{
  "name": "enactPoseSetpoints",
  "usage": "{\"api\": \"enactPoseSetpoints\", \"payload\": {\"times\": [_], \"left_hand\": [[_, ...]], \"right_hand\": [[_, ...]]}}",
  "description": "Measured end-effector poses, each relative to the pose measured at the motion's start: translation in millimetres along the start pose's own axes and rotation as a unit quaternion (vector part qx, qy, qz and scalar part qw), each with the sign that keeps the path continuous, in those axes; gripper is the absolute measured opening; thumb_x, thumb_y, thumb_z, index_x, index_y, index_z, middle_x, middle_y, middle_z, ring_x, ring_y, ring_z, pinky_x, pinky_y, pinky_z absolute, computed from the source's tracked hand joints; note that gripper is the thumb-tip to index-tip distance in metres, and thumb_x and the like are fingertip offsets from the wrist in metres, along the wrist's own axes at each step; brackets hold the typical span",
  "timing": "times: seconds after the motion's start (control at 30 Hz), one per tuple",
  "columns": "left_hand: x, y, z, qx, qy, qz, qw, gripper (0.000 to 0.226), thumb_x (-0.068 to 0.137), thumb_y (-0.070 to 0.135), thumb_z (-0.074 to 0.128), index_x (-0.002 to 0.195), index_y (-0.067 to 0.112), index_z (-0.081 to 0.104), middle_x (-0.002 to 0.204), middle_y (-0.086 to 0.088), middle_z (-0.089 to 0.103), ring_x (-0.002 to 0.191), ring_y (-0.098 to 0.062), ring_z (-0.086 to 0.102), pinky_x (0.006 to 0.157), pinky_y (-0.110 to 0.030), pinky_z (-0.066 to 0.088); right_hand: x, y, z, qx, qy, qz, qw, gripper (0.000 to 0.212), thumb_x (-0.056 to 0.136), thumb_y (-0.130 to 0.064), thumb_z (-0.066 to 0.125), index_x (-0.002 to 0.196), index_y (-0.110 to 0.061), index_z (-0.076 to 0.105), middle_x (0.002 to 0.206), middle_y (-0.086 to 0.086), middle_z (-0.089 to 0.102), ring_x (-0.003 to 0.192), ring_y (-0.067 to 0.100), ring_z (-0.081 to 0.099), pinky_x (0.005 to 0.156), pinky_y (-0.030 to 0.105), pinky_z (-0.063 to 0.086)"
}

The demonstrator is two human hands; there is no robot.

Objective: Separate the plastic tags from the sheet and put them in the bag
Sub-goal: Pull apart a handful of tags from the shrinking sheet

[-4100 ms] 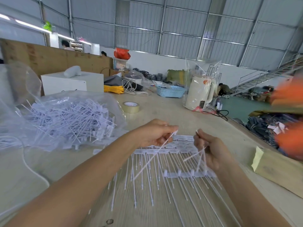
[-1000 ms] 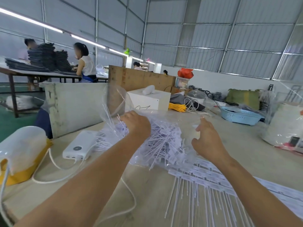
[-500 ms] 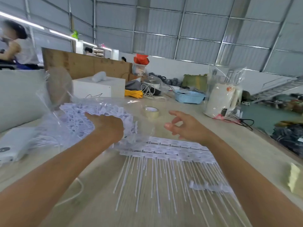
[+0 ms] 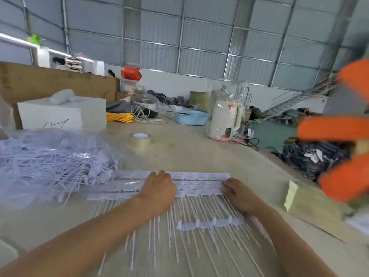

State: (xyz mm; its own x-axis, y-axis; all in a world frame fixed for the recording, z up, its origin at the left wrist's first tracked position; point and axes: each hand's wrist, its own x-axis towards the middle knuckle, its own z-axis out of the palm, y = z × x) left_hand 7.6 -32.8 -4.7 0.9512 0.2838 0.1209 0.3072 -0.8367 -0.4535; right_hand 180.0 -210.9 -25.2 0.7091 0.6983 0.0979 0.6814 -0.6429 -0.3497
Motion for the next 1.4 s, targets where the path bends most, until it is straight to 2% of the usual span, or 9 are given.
{"api": "enactPoseSetpoints", "payload": {"times": [0.1, 0.23, 0.37, 0.57, 0.73, 0.9, 1.1, 1.23, 1.4], "left_hand": [[2, -7, 15, -0.1, 0.042, -0.001, 0.994, 0.036, 0.098, 0.036, 0.036, 0.122, 0.011, 0.048, 0.121, -0.009, 0.049, 0.111, -0.027, 0.05, 0.087, -0.036, 0.04], [-6, -27, 46, -0.189, 0.11, 0.013, 0.976, 0.038, 0.096, 0.05, 0.034, 0.109, 0.017, 0.049, 0.106, -0.003, 0.051, 0.099, -0.022, 0.054, 0.08, -0.033, 0.038], [-14, -47, 60, -0.278, 0.132, 0.038, 0.951, 0.032, 0.095, 0.049, 0.041, 0.092, 0.019, 0.054, 0.09, 0.002, 0.051, 0.089, -0.018, 0.054, 0.078, -0.03, 0.04], [-26, -26, 26, -0.267, 0.187, 0.109, 0.939, 0.032, 0.093, 0.054, 0.042, 0.099, 0.026, 0.057, 0.097, 0.011, 0.053, 0.092, -0.008, 0.049, 0.081, -0.026, 0.036], [-36, 16, -4, -0.304, 0.003, 0.206, 0.93, 0.037, 0.083, 0.059, 0.055, 0.095, 0.024, 0.054, 0.086, 0.009, 0.049, 0.074, -0.007, 0.045, 0.063, -0.024, 0.035], [-41, 6, -13, -0.438, -0.081, 0.204, 0.872, 0.018, 0.085, 0.032, 0.068, 0.095, 0.017, 0.066, 0.074, 0.011, 0.06, 0.06, 0.001, 0.051, 0.06, -0.017, 0.042], [-66, -6, -47, -0.505, -0.082, 0.27, 0.815, 0.011, 0.086, 0.03, 0.068, 0.083, 0.019, 0.066, 0.073, 0.003, 0.062, 0.066, -0.007, 0.054, 0.068, -0.032, 0.048], [-75, -27, -82, -0.566, -0.126, 0.313, 0.752, 0.018, 0.085, 0.02, 0.067, 0.071, 0.032, 0.064, 0.066, 0.015, 0.06, 0.062, 0.001, 0.052, 0.061, -0.018, 0.041], [-62, -60, -102, -0.648, -0.135, 0.289, 0.692, 0.027, 0.08, 0.002, 0.061, 0.066, 0.024, 0.067, 0.058, 0.01, 0.052, 0.053, -0.001, 0.044, 0.055, -0.012, 0.038]], "right_hand": [[-3, 7, -3, 0.008, -0.017, -0.026, 0.999, 0.039, 0.099, -0.016, 0.043, 0.138, -0.007, 0.043, 0.146, 0.01, 0.037, 0.133, 0.023, 0.037, 0.1, 0.013, 0.02], [-5, 10, -4, 0.078, 0.048, -0.053, 0.994, 0.024, 0.089, 0.0, 0.057, 0.109, -0.012, 0.061, 0.11, -0.003, 0.059, 0.104, 0.026, 0.055, 0.077, -0.001, 0.032], [-1, 6, 3, 0.017, 0.054, -0.056, 0.997, 0.037, 0.091, -0.011, 0.057, 0.128, -0.009, 0.055, 0.135, 0.01, 0.05, 0.124, 0.025, 0.046, 0.087, 0.005, 0.025], [-2, -8, -6, -0.054, 0.059, -0.065, 0.995, 0.034, 0.094, -0.018, 0.052, 0.126, -0.008, 0.058, 0.131, 0.012, 0.053, 0.122, 0.026, 0.048, 0.101, 0.024, 0.032], [-8, -23, -15, -0.011, 0.029, -0.094, 0.995, 0.016, 0.085, -0.018, 0.064, 0.097, -0.013, 0.072, 0.098, 0.0, 0.07, 0.084, 0.01, 0.059, 0.068, 0.003, 0.036], [-14, -28, -22, 0.057, -0.085, -0.068, 0.992, 0.02, 0.074, -0.022, 0.078, 0.093, -0.016, 0.074, 0.08, -0.009, 0.064, 0.071, 0.0, 0.055, 0.068, 0.012, 0.042], [-14, -28, -15, 0.048, -0.044, -0.061, 0.996, 0.02, 0.075, -0.017, 0.075, 0.095, -0.014, 0.071, 0.081, -0.003, 0.06, 0.073, 0.009, 0.052, 0.067, 0.016, 0.039], [-16, -31, -15, 0.037, -0.044, -0.056, 0.997, 0.021, 0.077, -0.018, 0.074, 0.098, -0.014, 0.07, 0.081, -0.003, 0.056, 0.074, 0.011, 0.049, 0.068, 0.02, 0.038], [-16, -36, -14, -0.015, -0.044, -0.041, 0.998, 0.004, 0.086, -0.022, 0.063, 0.083, -0.021, 0.065, 0.078, -0.01, 0.056, 0.07, 0.005, 0.052, 0.057, 0.009, 0.036]]}}
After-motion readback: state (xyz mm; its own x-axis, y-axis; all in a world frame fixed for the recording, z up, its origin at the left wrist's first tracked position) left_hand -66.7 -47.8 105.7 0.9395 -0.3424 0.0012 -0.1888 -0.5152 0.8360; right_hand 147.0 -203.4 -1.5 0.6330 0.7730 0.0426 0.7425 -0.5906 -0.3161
